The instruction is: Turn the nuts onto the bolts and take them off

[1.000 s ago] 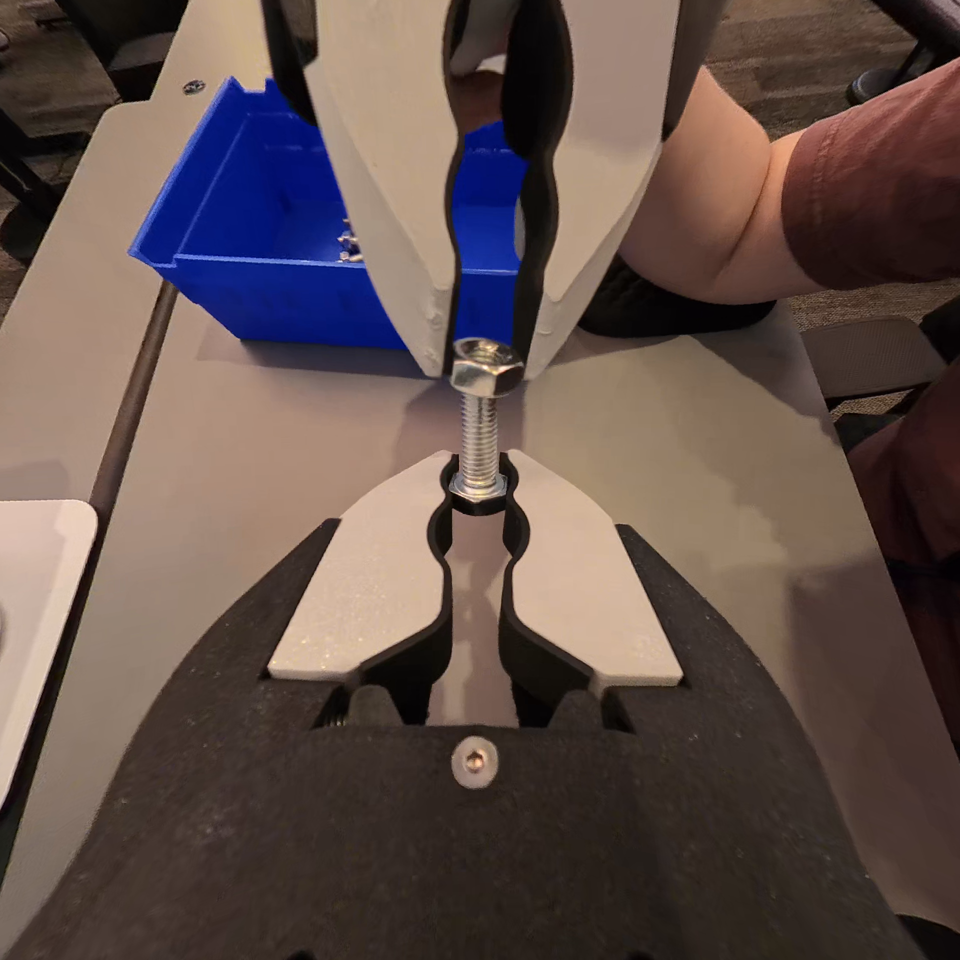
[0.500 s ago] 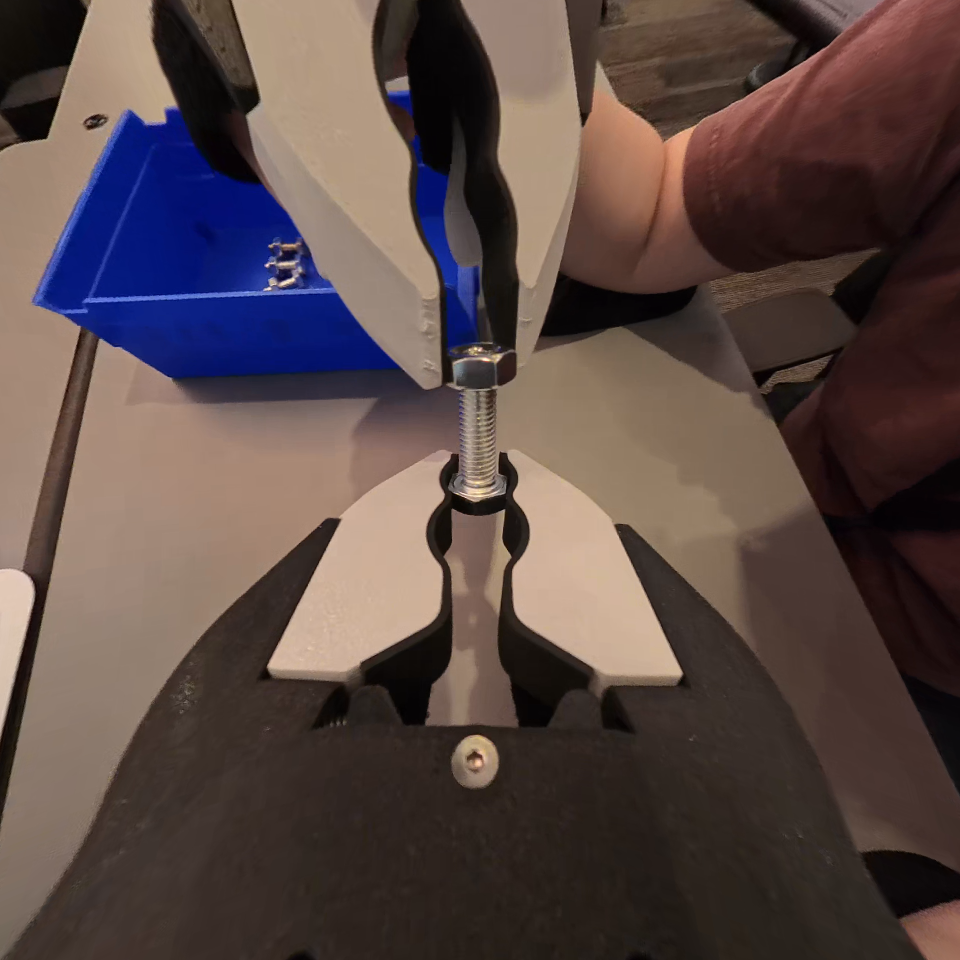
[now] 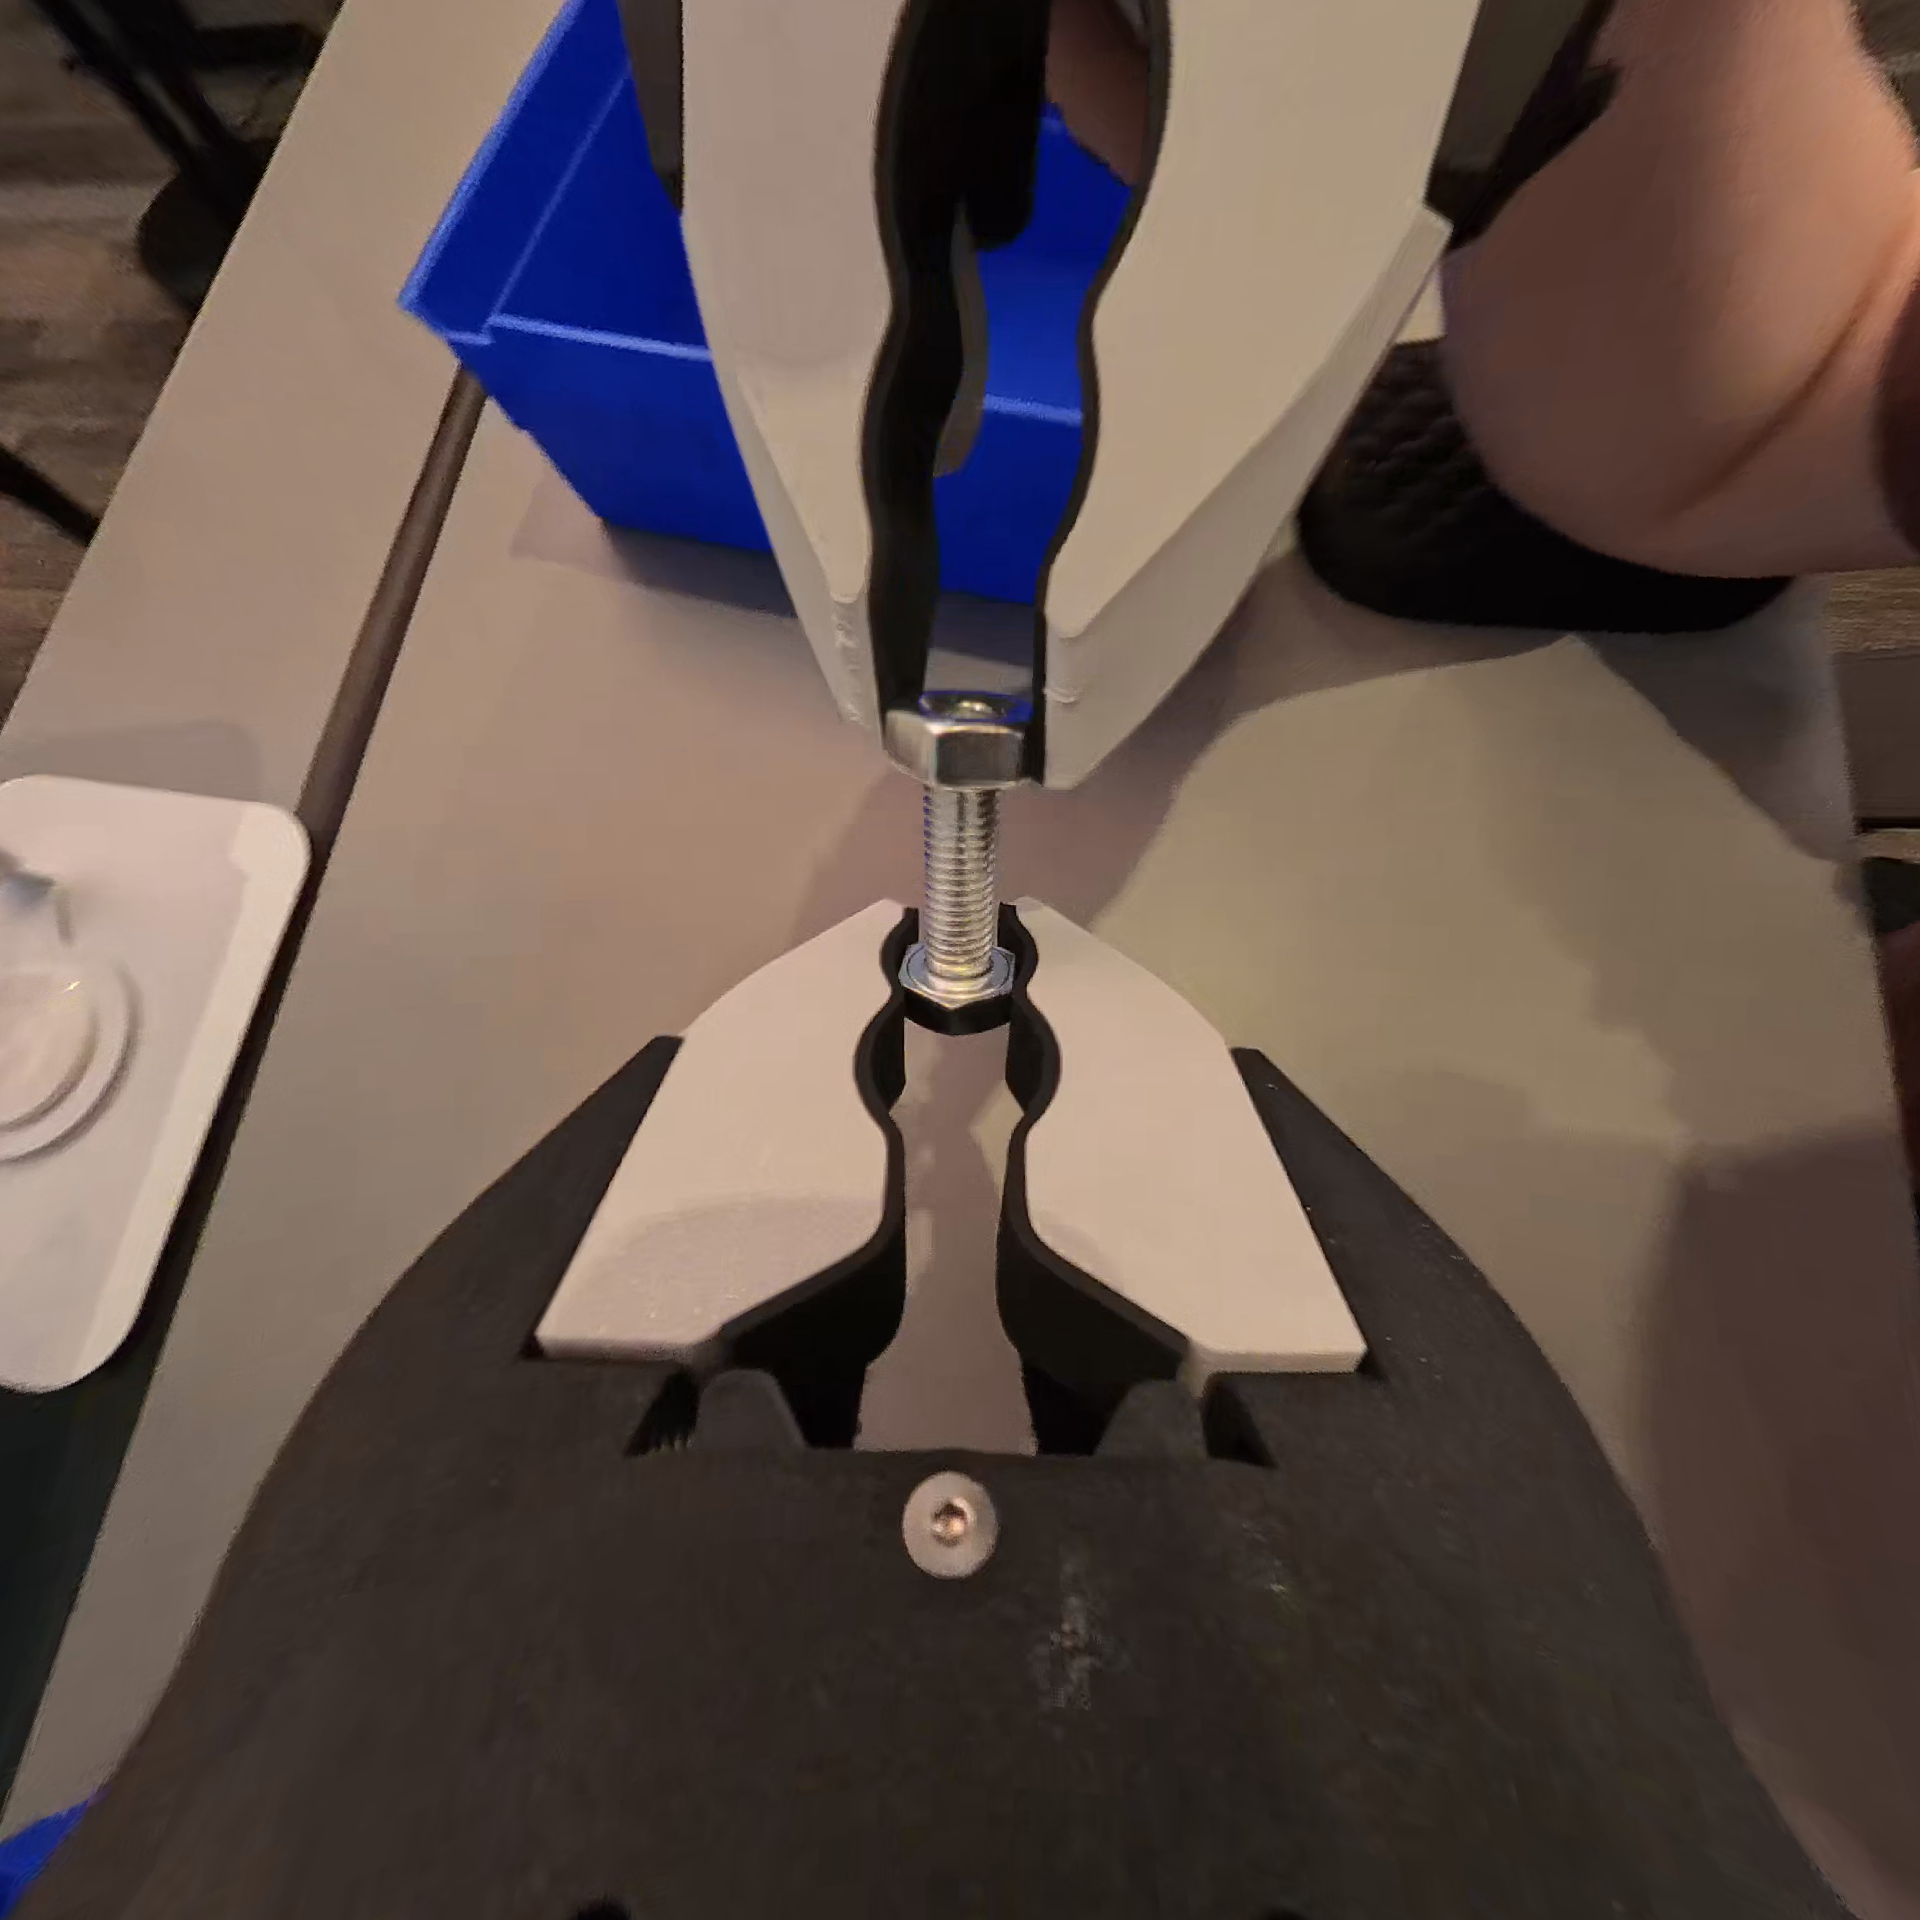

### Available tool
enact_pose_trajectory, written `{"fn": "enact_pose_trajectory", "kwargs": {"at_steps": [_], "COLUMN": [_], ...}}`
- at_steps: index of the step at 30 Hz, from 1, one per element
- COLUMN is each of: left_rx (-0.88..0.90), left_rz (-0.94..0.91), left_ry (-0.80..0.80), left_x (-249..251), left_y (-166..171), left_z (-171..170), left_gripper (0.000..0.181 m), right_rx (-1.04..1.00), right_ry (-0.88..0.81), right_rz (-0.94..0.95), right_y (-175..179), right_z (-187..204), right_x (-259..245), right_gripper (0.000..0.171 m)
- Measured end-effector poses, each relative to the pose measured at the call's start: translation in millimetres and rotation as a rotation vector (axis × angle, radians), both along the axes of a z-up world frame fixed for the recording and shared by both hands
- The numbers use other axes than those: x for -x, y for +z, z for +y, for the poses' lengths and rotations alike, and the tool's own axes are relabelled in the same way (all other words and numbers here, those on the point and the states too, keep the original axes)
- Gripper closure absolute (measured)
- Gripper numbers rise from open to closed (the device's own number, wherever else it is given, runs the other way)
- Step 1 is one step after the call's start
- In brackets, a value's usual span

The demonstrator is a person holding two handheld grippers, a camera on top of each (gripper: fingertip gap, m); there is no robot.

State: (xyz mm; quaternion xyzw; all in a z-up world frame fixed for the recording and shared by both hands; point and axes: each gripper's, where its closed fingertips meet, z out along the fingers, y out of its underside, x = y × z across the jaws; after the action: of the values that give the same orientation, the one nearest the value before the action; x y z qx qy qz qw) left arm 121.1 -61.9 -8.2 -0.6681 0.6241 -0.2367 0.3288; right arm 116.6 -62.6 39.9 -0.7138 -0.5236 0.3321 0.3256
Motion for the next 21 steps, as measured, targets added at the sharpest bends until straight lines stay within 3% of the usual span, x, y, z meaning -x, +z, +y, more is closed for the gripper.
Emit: {"fn": "enact_pose_trajectory", "kwargs": {"at_steps": [7,13,18,21], "left_rx": [-0.049,-0.041,-0.046,-0.052], "left_rz": [0.034,-0.033,-0.154,-0.301], "left_ry": [0.020,0.014,0.005,-0.034], "left_x": [3,0,-3,-7], "left_y": [-2,9,30,53], "left_z": [4,2,1,-5], "left_gripper": [0.167,0.167,0.167,0.167], "right_rx": [0.071,0.004,-0.176,-0.365], "right_ry": [-0.002,0.023,0.075,0.136], "right_rz": [0.030,0.101,0.214,0.327], "right_y": [-2,14,44,67], "right_z": [1,0,-6,-12], "right_x": [0,4,3,3], "right_gripper": [0.153,0.152,0.129,0.125]}}
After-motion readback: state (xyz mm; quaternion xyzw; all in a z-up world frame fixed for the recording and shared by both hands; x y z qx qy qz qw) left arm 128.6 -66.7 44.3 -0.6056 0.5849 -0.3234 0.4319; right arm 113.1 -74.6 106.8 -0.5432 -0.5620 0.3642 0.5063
